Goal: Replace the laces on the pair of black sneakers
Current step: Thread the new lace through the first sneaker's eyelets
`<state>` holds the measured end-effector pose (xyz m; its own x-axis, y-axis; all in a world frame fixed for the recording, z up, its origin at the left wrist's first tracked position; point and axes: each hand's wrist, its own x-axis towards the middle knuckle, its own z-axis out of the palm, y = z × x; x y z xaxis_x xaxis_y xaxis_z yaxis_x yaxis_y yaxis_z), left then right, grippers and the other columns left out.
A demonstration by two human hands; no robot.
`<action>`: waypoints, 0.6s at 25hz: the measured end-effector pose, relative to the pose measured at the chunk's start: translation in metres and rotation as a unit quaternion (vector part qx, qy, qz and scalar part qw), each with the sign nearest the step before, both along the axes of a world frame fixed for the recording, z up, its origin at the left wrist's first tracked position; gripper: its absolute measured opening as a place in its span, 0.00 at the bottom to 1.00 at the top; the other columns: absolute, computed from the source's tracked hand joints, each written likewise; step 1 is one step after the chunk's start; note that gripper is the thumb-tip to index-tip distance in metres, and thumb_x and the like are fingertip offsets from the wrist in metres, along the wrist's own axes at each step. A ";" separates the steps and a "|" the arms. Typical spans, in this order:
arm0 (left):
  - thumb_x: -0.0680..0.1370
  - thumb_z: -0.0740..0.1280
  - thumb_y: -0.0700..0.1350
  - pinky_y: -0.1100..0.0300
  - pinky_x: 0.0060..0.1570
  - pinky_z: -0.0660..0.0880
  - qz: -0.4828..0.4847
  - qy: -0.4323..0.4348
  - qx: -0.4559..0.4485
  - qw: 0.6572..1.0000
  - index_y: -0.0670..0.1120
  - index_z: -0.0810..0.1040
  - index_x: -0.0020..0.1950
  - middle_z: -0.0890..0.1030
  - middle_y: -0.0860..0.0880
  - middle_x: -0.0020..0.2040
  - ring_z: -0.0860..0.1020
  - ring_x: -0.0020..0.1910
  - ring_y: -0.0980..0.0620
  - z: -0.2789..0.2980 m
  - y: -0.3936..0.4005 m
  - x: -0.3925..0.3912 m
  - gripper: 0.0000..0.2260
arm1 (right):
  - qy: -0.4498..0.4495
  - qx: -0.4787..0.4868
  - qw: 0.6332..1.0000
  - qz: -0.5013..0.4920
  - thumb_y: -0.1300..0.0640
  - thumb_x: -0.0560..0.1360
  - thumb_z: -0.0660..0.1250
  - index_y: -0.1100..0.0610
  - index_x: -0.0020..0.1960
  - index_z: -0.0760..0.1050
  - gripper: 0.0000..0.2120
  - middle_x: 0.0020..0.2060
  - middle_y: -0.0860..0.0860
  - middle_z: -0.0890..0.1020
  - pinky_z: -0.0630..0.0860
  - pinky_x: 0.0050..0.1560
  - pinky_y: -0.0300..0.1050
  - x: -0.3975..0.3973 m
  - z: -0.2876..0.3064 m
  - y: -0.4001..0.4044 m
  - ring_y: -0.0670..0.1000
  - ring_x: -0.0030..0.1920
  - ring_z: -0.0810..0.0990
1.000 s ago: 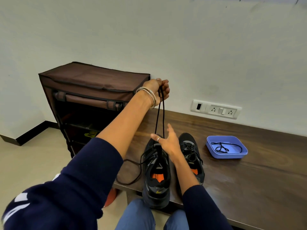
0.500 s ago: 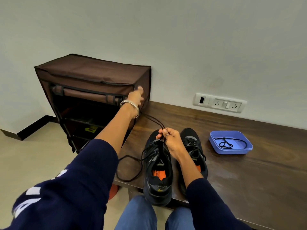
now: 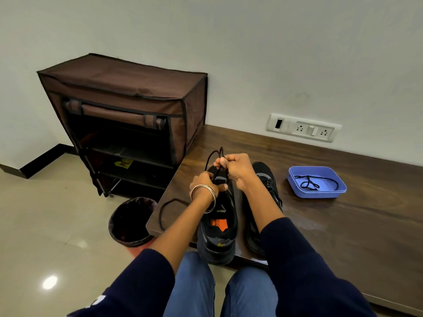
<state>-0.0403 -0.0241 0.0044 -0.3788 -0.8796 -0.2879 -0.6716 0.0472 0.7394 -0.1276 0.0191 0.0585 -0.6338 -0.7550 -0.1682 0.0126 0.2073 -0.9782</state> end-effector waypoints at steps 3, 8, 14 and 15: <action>0.62 0.78 0.61 0.46 0.62 0.70 0.011 -0.003 -0.008 1.000 0.54 0.76 0.61 0.74 0.46 0.64 0.71 0.63 0.42 -0.004 -0.001 0.005 0.31 | 0.032 0.000 0.999 0.004 0.65 0.79 0.64 0.64 0.44 0.81 0.09 0.45 0.60 0.85 0.77 0.37 0.41 0.002 0.029 0.003 0.52 0.44 0.83; 0.68 0.74 0.61 0.44 0.64 0.62 0.021 -0.082 -0.069 0.994 0.59 0.73 0.66 0.68 0.46 0.67 0.62 0.68 0.40 0.007 0.013 0.011 0.28 | 0.048 -0.102 0.994 -0.004 0.63 0.79 0.65 0.61 0.46 0.81 0.07 0.45 0.57 0.85 0.78 0.51 0.55 0.004 0.102 -0.003 0.52 0.46 0.85; 0.77 0.67 0.50 0.48 0.62 0.70 -0.131 0.116 -0.183 0.968 0.53 0.72 0.69 0.76 0.49 0.62 0.72 0.63 0.48 0.021 0.001 0.001 0.20 | 0.036 -0.118 0.992 -0.004 0.61 0.79 0.65 0.57 0.43 0.81 0.08 0.42 0.54 0.86 0.77 0.56 0.61 0.001 0.114 -0.002 0.51 0.46 0.86; 0.80 0.63 0.46 0.51 0.62 0.71 -0.154 0.186 -0.145 0.960 0.48 0.72 0.70 0.78 0.49 0.60 0.74 0.60 0.51 0.025 -0.001 -0.005 0.17 | 0.038 -0.110 0.993 0.001 0.61 0.79 0.65 0.57 0.43 0.81 0.08 0.42 0.54 0.86 0.77 0.56 0.62 0.002 0.114 -0.003 0.51 0.46 0.86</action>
